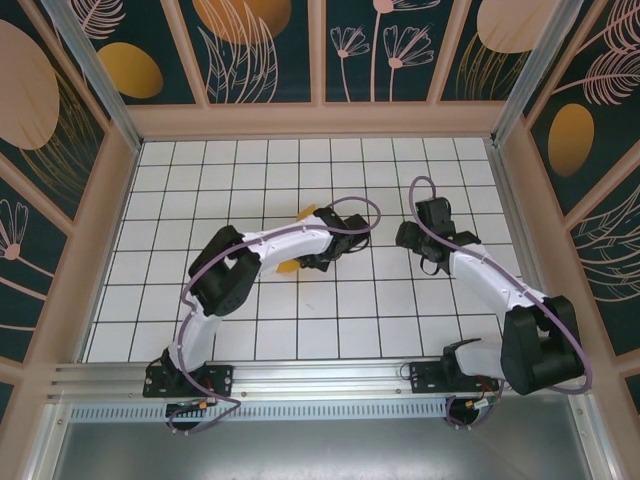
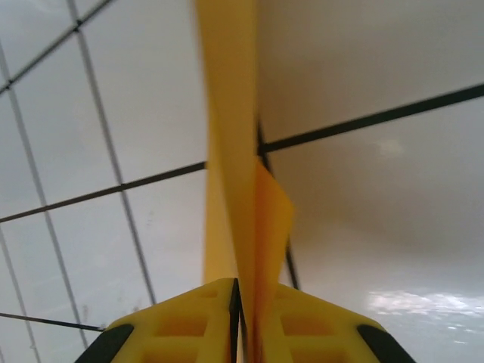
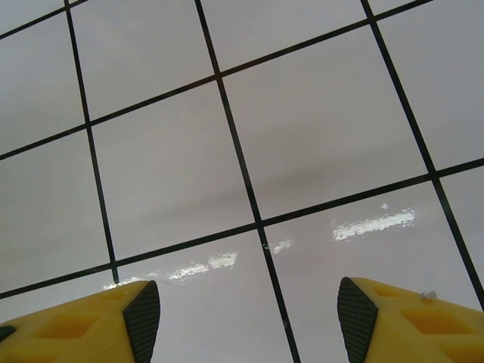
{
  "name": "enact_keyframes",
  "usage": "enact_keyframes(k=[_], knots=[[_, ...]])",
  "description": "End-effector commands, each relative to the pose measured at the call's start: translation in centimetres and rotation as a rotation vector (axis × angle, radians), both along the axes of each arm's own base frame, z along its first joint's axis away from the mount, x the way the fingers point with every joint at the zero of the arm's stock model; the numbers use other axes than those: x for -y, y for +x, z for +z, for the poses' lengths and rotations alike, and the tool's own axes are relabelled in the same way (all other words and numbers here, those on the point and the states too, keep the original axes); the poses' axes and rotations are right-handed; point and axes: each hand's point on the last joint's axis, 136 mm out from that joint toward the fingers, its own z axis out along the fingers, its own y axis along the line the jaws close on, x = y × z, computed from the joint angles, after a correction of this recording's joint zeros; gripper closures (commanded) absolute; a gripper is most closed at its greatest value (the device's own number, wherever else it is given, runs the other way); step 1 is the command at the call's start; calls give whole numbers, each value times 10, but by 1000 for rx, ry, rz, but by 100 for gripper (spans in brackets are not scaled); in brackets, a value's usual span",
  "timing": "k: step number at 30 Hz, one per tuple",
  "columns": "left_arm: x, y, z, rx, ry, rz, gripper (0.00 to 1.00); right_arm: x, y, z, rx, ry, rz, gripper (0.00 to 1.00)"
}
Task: Fold a paper plane with a square sheet of paper (fold left side to right side)
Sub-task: Turn over the paper at the center of the table.
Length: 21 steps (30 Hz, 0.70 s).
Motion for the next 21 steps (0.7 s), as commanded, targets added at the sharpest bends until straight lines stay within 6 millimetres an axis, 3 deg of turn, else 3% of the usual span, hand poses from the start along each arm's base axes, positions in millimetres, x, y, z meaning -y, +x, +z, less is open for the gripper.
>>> enact_keyframes(k=[1, 7, 11, 15, 21], knots=[[25, -6, -9, -99, -64, -27, 82, 2, -2, 2, 13, 16, -11, 33], [47, -2, -21, -160, -92, -59, 69, 1, -5, -1, 6, 30, -7, 33], [62, 5, -16, -176, -140, -81, 58, -2, -5, -4, -6, 37, 8, 33], [77, 19, 5, -161, -236, -105, 48, -14, -5, -3, -3, 92, 54, 32], [73, 45, 46, -116, -483, -94, 42, -54, 5, 4, 13, 268, 169, 32]])
